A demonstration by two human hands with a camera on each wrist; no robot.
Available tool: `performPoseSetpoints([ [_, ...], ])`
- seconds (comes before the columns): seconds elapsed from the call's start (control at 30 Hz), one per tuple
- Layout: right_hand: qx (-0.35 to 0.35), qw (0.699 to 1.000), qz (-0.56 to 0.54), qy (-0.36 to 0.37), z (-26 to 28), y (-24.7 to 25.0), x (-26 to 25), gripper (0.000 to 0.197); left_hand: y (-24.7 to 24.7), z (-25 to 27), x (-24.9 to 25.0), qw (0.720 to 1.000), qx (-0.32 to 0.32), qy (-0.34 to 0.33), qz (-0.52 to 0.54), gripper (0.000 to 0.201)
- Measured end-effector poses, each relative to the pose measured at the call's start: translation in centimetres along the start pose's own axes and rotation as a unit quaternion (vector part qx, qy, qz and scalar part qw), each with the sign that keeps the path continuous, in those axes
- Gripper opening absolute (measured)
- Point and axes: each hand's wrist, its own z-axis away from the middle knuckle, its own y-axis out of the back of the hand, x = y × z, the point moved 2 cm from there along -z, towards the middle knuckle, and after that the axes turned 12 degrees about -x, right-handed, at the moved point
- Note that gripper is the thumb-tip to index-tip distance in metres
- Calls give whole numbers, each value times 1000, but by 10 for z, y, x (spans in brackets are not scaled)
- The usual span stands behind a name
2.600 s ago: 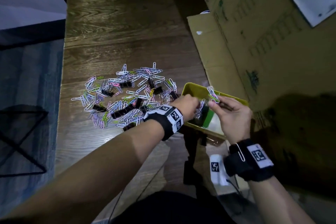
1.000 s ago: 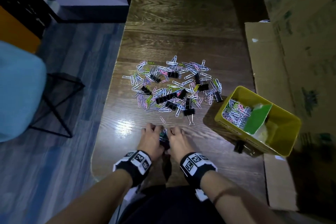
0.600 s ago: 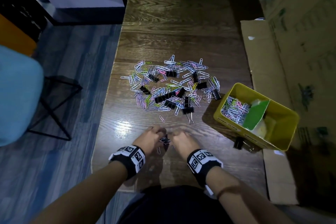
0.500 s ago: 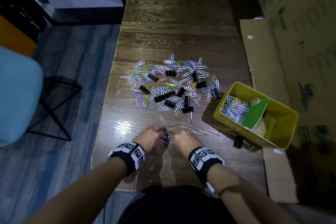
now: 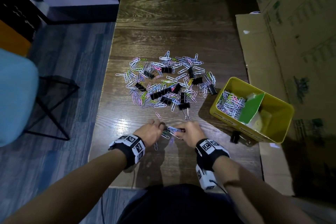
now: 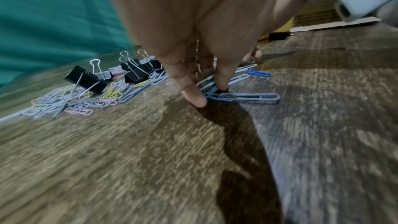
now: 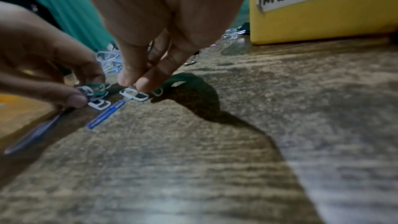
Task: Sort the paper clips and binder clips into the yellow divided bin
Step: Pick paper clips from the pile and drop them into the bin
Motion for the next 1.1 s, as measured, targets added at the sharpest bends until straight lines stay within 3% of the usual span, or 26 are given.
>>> performPoseSetpoints([
  [0.13, 34, 990, -137, -6, 9, 4, 2, 26, -3, -1, -5, 1000, 8, -30, 0, 50],
  [0.2, 51, 979, -199, 2, 16, 10, -1, 25, -2, -3, -9, 1000, 1, -25, 15, 42],
  [0.4, 147, 918, -364, 55, 52, 38, -8, 29, 15, -9, -14, 997, 11, -16, 75, 41],
  [0.5, 189, 890, -408, 80, 75, 64, -6, 31, 32, -11, -20, 988, 29, 14, 151, 30],
  [0.57, 225, 869, -432, 88, 87, 81, 1, 31, 52, -13, -20, 962, 28, 19, 270, 22],
  [0.67, 293, 844, -441, 93, 104, 103, 11, 28, 94, -18, 0, 878, 33, -41, 475, 16],
  [0.83, 356, 824, -424, 117, 122, 132, 21, 29, 167, -43, 68, 820, 38, -157, 549, 11],
  [0.9, 366, 821, -421, 119, 123, 143, 25, 32, 181, -64, 90, 844, 58, -143, 514, 20],
  [1.0, 376, 821, -415, 112, 119, 159, 32, 36, 194, -83, 117, 920, 95, -109, 363, 16],
  [1.1, 376, 842, -379, 76, 106, 172, 40, 32, 192, -94, 128, 959, 64, -100, 258, 25],
])
